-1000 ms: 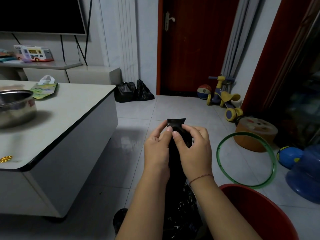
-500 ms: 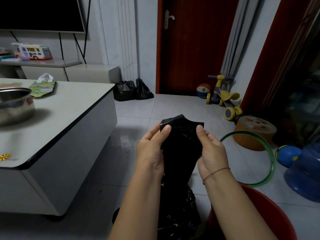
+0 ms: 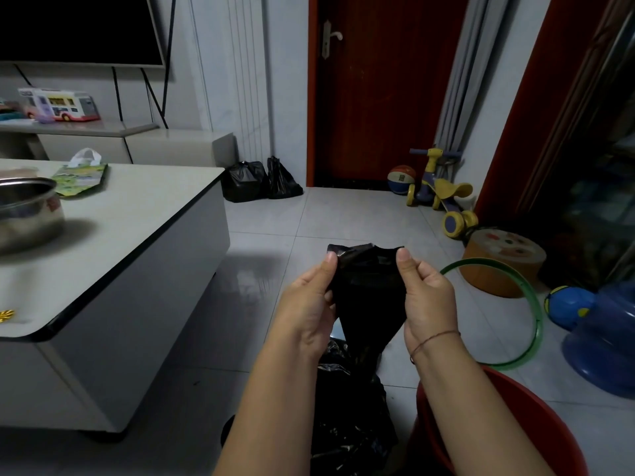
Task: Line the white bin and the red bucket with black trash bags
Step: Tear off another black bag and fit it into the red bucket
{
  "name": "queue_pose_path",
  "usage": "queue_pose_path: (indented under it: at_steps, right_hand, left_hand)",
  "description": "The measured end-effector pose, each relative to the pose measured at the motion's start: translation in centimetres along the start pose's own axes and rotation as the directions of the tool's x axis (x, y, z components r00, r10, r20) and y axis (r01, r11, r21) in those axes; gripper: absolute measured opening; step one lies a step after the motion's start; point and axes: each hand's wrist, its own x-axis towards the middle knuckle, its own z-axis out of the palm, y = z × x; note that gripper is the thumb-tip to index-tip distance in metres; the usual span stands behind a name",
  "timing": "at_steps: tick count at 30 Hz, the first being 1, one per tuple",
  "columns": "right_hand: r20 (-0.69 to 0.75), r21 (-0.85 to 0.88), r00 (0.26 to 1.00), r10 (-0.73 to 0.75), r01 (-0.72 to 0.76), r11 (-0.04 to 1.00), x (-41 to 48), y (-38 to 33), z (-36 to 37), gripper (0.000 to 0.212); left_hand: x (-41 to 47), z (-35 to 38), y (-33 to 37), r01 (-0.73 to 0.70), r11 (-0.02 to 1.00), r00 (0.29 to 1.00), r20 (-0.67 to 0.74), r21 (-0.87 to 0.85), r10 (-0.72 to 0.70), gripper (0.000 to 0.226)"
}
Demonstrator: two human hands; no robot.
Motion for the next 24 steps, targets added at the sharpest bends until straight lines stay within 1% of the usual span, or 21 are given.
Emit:
queue_pose_path:
  at_steps: [2, 4, 5, 6, 7, 8, 9, 10, 11, 12, 13, 14, 16, 20, 24]
  right_hand:
    - [-0.031, -0.057, 0.999, -0.017, 0.015, 0.998, 0.0, 0.1, -0.1, 0.023]
    - [-0.067, -0.236, 0.993, -0.095, 0.077, 0.969, 0.0, 0.0, -0.1, 0.016]
    - [-0.088, -0.352, 0.982, -0.164, 0.124, 0.928, -0.1, -0.1, -0.1, 0.019]
    - [-0.114, -0.445, 0.96, -0.256, 0.181, 0.877, -0.3, -0.4, 0.0, 0.028]
    - [-0.13, -0.498, 0.922, -0.364, 0.257, 0.828, -0.7, -0.8, 0.2, 0.033]
    - [-0.115, -0.517, 0.88, -0.46, 0.342, 0.785, -1.2, -1.1, 0.5, 0.031]
    - [-0.061, -0.509, 0.857, -0.511, 0.413, 0.755, -1.7, -1.4, 0.9, 0.026]
    - [0.022, -0.48, 0.862, -0.506, 0.453, 0.751, -2.3, -1.4, 1.4, 0.02]
    - [0.113, -0.439, 0.883, -0.456, 0.456, 0.774, -2.7, -1.4, 1.9, 0.015]
    - [0.19, -0.393, 0.901, -0.39, 0.433, 0.811, -3.1, -1.3, 2.4, 0.011]
    - [0.234, -0.358, 0.911, -0.339, 0.405, 0.841, -3.3, -1.1, 2.7, 0.009]
    - [0.244, -0.334, 0.918, -0.313, 0.382, 0.862, -3.3, -0.9, 2.7, 0.009]
    - [0.219, -0.289, 0.929, -0.297, 0.353, 0.89, -2.9, -0.8, 2.5, 0.007]
    - [0.206, -0.188, 0.949, -0.241, 0.28, 0.941, -2.5, -0.6, 2.0, 0.008]
    - [0.216, -0.178, 0.951, -0.223, 0.263, 0.948, -2.3, -0.5, 1.9, 0.005]
  left_hand:
    - [0.0, -0.1, 0.0, -0.013, 1.0, 1.0, -0.026, 0.009, 0.013, 0.027]
    - [0.1, 0.0, -0.1, -0.038, 0.999, 0.997, -0.066, 0.006, 0.038, 0.024]
    - [0.2, 0.1, -0.2, -0.05, 0.999, 0.995, -0.087, -0.003, 0.049, 0.021]
    - [0.2, 0.2, -0.3, -0.058, 0.998, 0.993, -0.108, -0.014, 0.056, 0.018]
    - [0.2, 0.3, -0.3, -0.061, 0.998, 0.991, -0.125, -0.029, 0.057, 0.018]
    - [0.2, 0.4, -0.4, -0.059, 0.997, 0.989, -0.14, -0.049, 0.052, 0.018]
    - [0.2, 0.5, -0.4, -0.056, 0.996, 0.988, -0.147, -0.073, 0.045, 0.018]
    - [0.2, 0.6, -0.4, -0.05, 0.993, 0.989, -0.144, -0.103, 0.035, 0.017]
    - [0.1, 0.8, -0.4, -0.041, 0.99, 0.991, -0.13, -0.135, 0.023, 0.015]
    - [0.1, 0.9, -0.4, -0.031, 0.987, 0.994, -0.108, -0.156, 0.014, 0.014]
    - [0.1, 0.9, -0.4, -0.028, 0.987, 0.996, -0.089, -0.155, 0.014, 0.016]
    - [0.2, 0.9, -0.4, -0.031, 0.99, 0.997, -0.075, -0.136, 0.021, 0.019]
    - [0.2, 0.8, -0.5, -0.054, 0.994, 0.997, -0.056, -0.093, 0.049, 0.025]
    - [-0.2, 1.1, -0.3, -0.08, 0.996, 0.996, -0.027, -0.033, 0.079, 0.024]
    - [-0.4, 1.4, -0.1, -0.094, 0.996, 0.995, -0.041, -0.011, 0.093, 0.026]
